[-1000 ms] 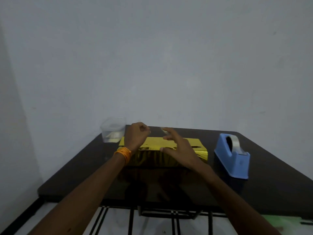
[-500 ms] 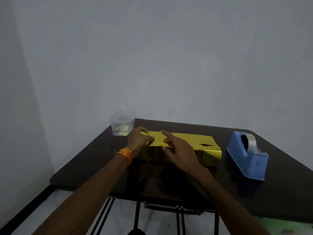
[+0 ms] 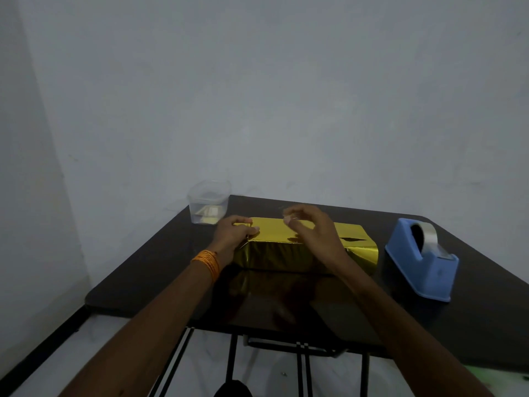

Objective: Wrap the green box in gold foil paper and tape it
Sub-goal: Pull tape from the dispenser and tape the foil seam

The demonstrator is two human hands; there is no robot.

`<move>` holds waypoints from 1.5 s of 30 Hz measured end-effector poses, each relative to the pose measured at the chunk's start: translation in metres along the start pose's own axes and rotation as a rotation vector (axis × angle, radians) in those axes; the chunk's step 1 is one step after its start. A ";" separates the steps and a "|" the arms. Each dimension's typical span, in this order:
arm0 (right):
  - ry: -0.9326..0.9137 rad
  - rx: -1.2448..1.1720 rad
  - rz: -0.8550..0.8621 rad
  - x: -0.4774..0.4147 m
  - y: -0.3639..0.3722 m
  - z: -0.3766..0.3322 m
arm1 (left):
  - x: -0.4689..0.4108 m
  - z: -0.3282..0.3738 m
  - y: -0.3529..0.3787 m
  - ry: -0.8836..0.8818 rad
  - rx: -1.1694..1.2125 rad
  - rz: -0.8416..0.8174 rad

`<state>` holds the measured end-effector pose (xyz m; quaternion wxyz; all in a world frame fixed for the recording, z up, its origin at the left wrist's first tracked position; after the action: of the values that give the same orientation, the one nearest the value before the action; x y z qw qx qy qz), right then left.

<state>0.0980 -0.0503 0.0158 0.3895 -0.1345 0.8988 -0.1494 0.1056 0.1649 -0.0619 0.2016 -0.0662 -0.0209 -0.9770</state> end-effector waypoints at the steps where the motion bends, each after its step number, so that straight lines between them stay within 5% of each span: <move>1: 0.050 -0.067 0.030 -0.005 -0.003 0.002 | 0.000 0.000 0.001 0.007 0.004 -0.002; 4: 0.199 -0.179 -0.034 -0.018 0.001 0.008 | 0.002 0.001 0.002 0.015 0.001 0.000; 11: 0.328 -0.018 -0.435 -0.039 0.032 0.016 | 0.001 0.002 0.000 0.007 -0.022 -0.006; 18: 0.301 0.096 -0.584 -0.050 0.056 0.020 | 0.001 0.000 0.000 0.003 -0.012 -0.003; 37: 0.313 0.385 -0.738 -0.065 0.083 0.034 | 0.000 0.000 0.000 0.015 -0.047 -0.013; 45: 0.450 0.508 -0.743 -0.071 0.077 0.041 | 0.000 0.000 0.000 0.013 -0.051 -0.021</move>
<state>0.1657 0.0394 0.0073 0.1268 -0.3108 0.7871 -0.5175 0.1054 0.1644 -0.0621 0.1896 -0.0647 0.0047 -0.9797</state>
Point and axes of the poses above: each hand's wrist, its own x-axis away from the middle knuckle, its own y-axis out of the palm, z = x × y, the point moved 9 cm from there along -x, towards the middle knuckle, and after that the axes turned 8 degrees about -y, right-handed, at the moved point
